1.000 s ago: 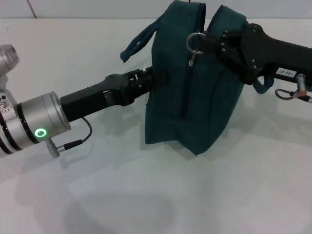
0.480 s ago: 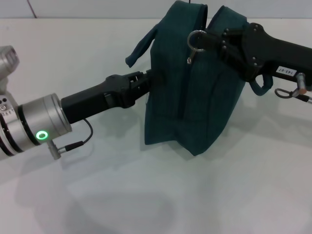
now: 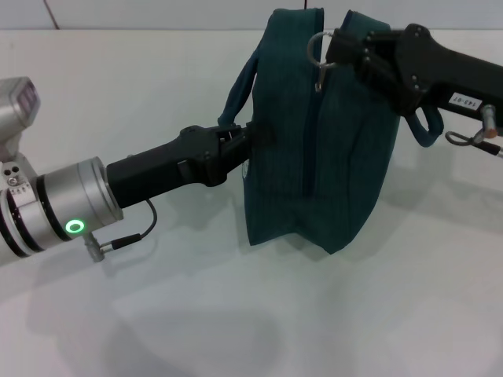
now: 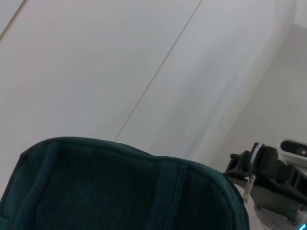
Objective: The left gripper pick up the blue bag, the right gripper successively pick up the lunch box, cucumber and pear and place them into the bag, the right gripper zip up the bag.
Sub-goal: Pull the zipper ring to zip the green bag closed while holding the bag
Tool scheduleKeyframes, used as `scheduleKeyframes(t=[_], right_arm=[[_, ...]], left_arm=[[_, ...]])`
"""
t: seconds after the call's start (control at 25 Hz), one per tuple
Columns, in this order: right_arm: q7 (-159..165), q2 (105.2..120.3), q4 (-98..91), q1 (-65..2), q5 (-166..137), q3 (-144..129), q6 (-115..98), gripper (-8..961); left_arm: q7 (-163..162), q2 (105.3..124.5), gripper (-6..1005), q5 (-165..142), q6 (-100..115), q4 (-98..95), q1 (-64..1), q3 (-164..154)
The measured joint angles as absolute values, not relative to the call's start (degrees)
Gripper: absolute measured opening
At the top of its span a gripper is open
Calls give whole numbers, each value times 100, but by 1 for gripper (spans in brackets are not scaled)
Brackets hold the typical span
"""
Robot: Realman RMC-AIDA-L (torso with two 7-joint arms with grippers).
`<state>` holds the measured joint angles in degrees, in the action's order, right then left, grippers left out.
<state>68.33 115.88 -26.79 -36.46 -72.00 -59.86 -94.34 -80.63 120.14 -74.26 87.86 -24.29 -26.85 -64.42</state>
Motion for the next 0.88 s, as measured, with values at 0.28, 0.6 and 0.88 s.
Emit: scheduleKeyframes(t=[0.28,0.6,0.88], right_arm=[[6858,11560,-2672,-3606,-7084,-5950,-9367,9],[7096,11557,-2486,-3619,-7026,-5950,-8772,9],[7485,11553,-2471,-3656,-6982,-5953,-8569,8]], left_arm=[[-7951,12014,59,-7430,8790,-2419,-2669,-6573],[-7851,12008,58,-7459,8893,-2370,-2624,-6631],[-7628,12003,57,-7456,8904,-2163,-2609,-6752]])
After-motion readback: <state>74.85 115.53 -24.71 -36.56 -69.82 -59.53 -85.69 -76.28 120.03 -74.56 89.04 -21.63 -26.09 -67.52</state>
